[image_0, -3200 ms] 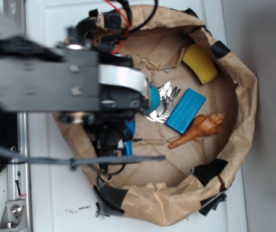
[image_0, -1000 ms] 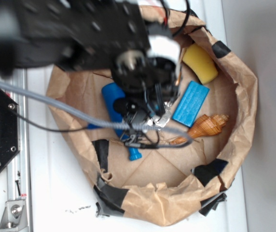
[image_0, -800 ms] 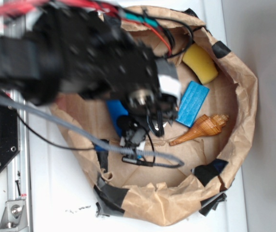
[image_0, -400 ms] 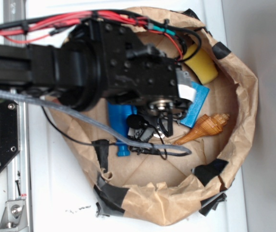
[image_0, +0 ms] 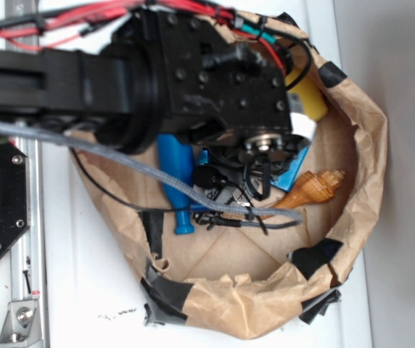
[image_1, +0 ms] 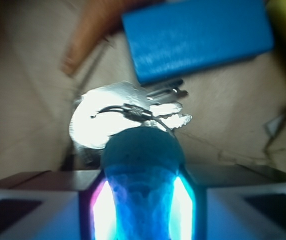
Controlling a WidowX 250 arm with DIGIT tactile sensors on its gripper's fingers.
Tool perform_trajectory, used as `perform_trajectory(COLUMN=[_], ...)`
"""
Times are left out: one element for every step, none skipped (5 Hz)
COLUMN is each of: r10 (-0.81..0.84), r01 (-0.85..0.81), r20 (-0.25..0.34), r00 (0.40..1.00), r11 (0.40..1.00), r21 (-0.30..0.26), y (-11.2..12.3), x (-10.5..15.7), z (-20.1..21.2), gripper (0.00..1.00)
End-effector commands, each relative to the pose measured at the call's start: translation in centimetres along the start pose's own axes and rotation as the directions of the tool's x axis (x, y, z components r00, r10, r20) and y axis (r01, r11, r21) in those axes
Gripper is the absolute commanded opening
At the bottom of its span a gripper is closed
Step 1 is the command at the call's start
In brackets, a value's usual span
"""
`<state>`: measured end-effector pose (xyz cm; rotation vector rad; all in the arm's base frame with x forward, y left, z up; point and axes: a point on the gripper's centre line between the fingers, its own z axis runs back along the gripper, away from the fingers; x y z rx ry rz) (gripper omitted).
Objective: Grab the blue ball.
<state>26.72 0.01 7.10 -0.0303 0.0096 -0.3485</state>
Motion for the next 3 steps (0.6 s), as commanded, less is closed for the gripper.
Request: perform_trajectory(r10=[-0.044, 0.204, 0.289], r01=[0.044, -0.204, -0.288], r20=[-0.014, -0.003, -0.01], r00=[0.999, 0.979, 0.957], r11=[0.997, 0.978, 0.956], r21=[0.07, 0.038, 0.055], y=[-2.9, -3.7, -4.0], x=[-1.4, -3.6, -4.1], z=[11.3, 15.4, 14.1], gripper=[0.0, 0.0, 0.0])
